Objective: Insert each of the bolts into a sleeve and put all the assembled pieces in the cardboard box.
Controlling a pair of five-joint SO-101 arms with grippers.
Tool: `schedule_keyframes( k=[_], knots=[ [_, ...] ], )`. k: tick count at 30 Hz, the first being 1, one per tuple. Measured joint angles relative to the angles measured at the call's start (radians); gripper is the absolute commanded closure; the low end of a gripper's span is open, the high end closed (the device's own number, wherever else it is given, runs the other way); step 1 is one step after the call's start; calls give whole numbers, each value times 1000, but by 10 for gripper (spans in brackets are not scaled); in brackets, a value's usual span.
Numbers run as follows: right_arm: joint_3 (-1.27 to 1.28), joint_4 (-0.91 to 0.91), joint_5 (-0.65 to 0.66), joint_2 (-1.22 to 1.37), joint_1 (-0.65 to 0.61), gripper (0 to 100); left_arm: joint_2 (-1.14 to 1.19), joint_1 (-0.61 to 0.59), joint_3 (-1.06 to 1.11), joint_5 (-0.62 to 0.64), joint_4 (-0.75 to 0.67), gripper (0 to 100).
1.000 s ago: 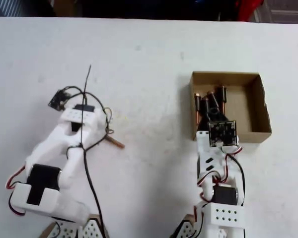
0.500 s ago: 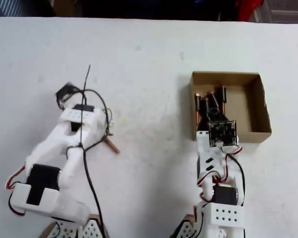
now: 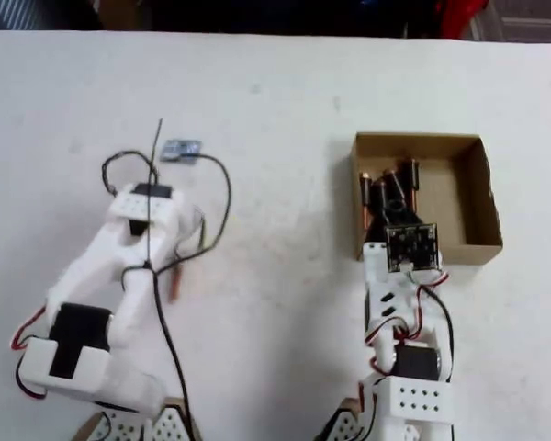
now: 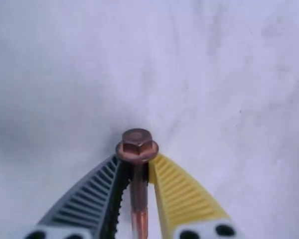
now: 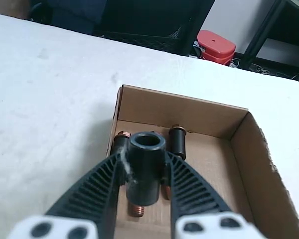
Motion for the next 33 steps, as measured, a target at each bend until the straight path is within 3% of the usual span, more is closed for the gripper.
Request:
schedule_keyframes(
  k=[13, 23, 33],
  knots=[
    [0, 0, 0, 0, -34, 981, 2, -6, 41, -52, 9, 976],
    [11, 0, 0, 0, -216, 981, 2, -6, 44, -86, 11, 976],
    [15, 0, 0, 0, -477, 981, -18, -6, 94, -89, 8, 976]
  ],
)
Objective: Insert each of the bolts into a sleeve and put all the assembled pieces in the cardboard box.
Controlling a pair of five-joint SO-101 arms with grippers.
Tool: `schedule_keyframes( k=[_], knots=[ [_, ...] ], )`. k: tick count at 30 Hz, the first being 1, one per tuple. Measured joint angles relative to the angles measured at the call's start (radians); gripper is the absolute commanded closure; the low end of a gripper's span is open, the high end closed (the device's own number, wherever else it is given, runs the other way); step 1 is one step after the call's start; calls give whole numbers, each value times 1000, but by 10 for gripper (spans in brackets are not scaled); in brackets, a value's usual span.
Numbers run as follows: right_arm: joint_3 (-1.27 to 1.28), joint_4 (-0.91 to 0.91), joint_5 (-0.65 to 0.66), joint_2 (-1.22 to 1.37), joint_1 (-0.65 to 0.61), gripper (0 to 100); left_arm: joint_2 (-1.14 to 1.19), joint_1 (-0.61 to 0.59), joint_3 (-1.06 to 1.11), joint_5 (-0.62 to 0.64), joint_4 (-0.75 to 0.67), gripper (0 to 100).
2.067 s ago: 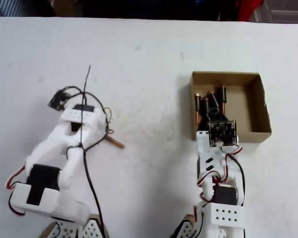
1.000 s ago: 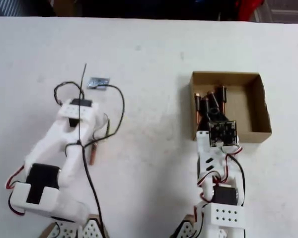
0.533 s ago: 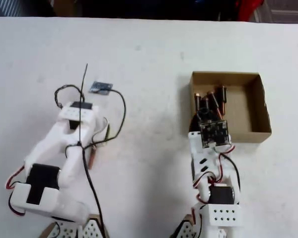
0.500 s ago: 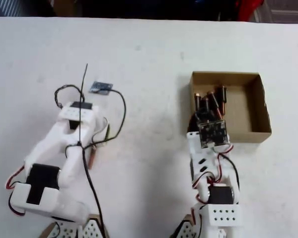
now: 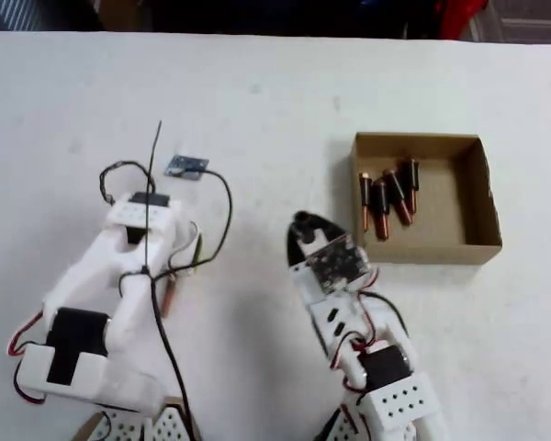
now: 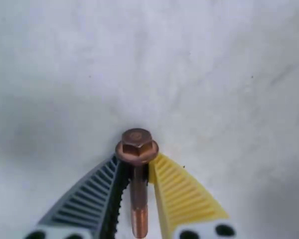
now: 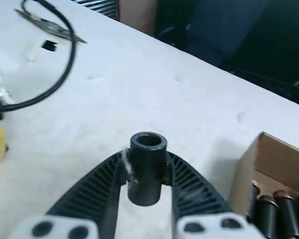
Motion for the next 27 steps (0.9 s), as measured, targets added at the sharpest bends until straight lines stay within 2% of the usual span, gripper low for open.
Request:
schedule_keyframes(
  k=[8, 15, 22, 27],
  knots=[
    [0, 0, -14, 0, -101, 981, 2, 0, 0, 0, 0, 976],
    [0, 0, -213, 0, -115, 981, 2, 0, 0, 0, 0, 976],
    [0, -8, -233, 0, -115, 981, 2, 0, 0, 0, 0, 977],
    [0, -120, -233, 0, -120, 981, 11, 0, -12, -55, 0, 977]
  ],
)
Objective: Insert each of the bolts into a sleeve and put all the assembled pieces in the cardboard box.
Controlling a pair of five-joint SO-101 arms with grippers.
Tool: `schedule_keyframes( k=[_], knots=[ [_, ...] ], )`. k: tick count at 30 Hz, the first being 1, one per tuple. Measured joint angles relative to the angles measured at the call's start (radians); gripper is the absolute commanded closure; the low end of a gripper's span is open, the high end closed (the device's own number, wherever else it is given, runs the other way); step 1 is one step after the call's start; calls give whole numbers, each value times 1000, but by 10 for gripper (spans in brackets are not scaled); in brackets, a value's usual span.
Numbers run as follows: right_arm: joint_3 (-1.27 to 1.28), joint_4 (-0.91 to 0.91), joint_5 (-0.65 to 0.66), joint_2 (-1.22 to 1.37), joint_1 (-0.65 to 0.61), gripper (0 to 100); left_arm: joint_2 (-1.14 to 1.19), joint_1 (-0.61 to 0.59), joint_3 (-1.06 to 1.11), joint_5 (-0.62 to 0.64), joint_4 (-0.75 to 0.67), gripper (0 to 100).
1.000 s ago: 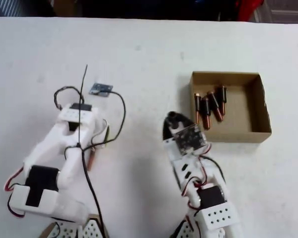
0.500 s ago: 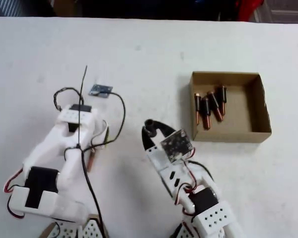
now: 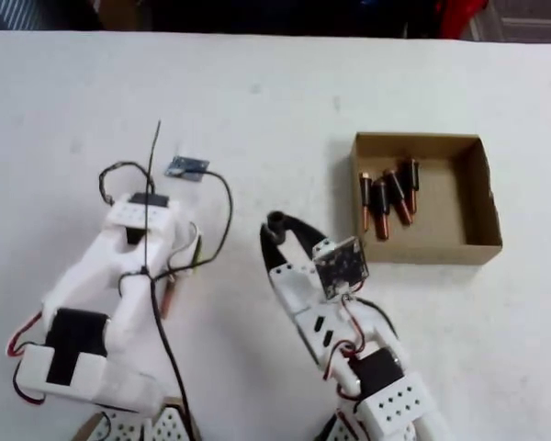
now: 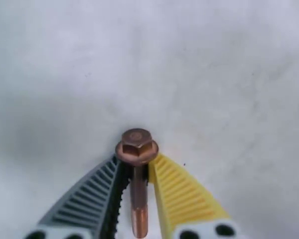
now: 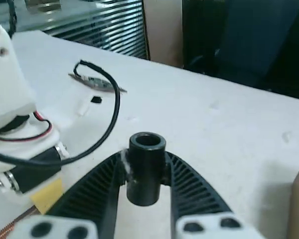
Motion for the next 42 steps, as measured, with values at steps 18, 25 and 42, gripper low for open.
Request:
schedule_keyframes(
  k=[18, 25, 42],
  knots=[
    [0, -103, 0, 0, 0, 981, 12, -2, -77, -64, 11, 980],
    [0, -28, 0, 2, 0, 981, -83, -2, -84, -75, 11, 980],
    [0, -18, 0, 2, 0, 981, -637, 5, -84, -77, 12, 978]
  ],
)
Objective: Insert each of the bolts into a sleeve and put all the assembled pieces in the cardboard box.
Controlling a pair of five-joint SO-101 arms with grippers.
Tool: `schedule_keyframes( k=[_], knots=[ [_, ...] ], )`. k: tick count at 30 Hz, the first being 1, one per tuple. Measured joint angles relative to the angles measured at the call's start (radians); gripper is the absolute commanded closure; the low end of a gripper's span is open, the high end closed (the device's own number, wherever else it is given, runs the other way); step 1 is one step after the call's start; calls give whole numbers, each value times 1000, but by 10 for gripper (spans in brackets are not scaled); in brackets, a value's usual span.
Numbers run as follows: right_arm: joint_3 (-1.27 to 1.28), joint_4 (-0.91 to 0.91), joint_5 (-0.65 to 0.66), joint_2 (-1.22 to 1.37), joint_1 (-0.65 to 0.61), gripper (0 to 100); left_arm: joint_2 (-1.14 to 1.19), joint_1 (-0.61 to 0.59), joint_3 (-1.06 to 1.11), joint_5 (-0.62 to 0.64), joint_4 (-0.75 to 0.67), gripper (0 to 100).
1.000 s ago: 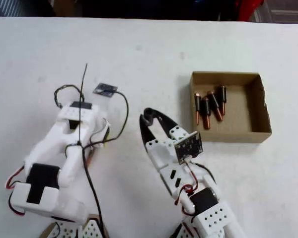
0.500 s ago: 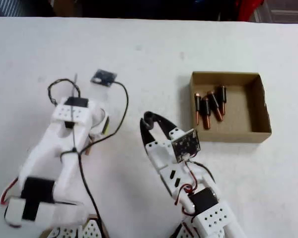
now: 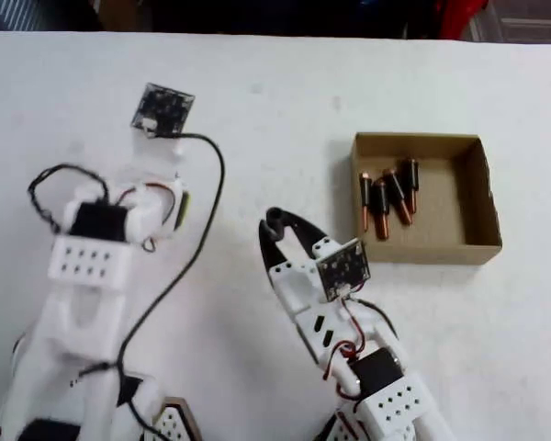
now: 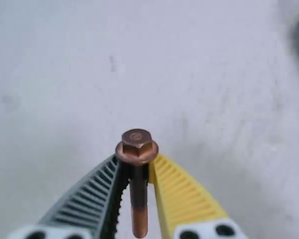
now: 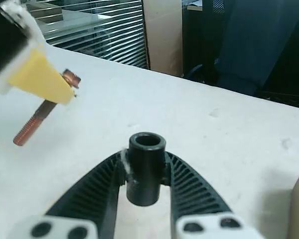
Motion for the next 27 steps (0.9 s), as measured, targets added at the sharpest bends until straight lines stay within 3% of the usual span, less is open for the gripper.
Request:
schedule_keyframes(
  k=[8, 14, 27],
  knots=[
    [0, 0, 0, 0, -2, 981, -221, 196, 0, 29, -49, 978],
    [0, 0, 0, 0, 0, 981, -265, 212, 0, 249, -127, 978],
    [0, 0, 0, 0, -118, 981, -373, 221, 11, 410, -178, 979]
  ],
)
